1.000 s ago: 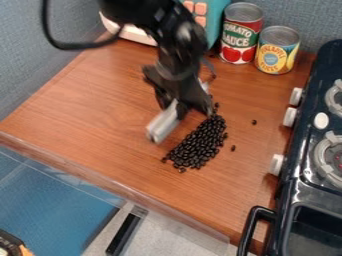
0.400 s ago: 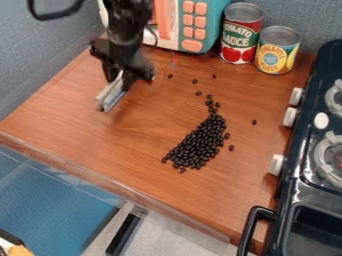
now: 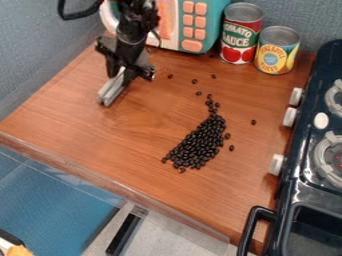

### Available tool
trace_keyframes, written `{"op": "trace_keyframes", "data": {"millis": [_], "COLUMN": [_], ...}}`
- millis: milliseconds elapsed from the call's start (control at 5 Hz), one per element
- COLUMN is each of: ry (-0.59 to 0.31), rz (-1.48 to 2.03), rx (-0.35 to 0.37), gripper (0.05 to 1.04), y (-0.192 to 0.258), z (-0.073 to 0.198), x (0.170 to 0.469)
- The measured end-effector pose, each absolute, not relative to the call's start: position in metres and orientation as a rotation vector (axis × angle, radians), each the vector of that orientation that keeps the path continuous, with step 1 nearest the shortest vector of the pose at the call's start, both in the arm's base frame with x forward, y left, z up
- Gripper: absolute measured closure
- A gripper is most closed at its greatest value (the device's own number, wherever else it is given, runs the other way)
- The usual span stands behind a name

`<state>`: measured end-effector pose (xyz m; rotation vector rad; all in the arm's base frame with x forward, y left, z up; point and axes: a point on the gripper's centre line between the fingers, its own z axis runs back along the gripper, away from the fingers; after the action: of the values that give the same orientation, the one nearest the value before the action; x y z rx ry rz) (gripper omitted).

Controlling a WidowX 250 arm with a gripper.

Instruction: Sweep into pile

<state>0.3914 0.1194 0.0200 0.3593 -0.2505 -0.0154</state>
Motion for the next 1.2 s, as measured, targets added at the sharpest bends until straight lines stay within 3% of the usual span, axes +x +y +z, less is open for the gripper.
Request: {"op": "trace_keyframes", "data": {"millis": [600,1000,1200], "ry": [-0.27,-0.294,-0.291], "rz": [-0.16,-0.316,-0.329], "rx": [0.225,0.161,0.144], "gripper": [0.741,0.741,0.741], "y": [0.097,0.015,0.001], "z": [0.02,0.023,0.022], "x": [0.405,0.398,0.392]}}
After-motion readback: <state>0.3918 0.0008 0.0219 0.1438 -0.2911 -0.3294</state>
